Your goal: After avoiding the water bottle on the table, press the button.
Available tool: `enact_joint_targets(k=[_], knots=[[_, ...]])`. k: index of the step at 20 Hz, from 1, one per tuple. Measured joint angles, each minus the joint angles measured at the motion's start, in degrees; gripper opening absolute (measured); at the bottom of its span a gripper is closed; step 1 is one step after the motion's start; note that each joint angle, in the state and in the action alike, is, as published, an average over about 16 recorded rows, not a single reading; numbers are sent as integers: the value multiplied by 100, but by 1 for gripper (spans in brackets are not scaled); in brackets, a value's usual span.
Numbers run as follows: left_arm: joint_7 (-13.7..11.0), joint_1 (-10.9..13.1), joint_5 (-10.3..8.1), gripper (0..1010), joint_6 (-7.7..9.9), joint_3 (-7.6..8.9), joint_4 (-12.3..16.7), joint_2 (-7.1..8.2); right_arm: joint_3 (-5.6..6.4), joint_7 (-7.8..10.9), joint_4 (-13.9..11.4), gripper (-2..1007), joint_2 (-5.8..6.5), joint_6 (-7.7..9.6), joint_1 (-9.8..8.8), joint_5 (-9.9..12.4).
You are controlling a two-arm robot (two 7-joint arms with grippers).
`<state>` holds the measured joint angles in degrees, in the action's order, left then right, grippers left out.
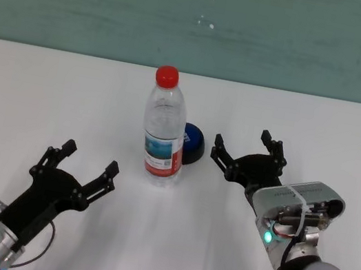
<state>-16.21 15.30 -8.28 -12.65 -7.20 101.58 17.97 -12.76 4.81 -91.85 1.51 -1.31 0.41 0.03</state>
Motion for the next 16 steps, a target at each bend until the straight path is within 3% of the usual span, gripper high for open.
enact_joint_targets(k=[16], knots=[[0, 0, 0, 1010, 0, 0, 0, 0, 3, -78, -57, 1004, -76, 85, -126, -123]])
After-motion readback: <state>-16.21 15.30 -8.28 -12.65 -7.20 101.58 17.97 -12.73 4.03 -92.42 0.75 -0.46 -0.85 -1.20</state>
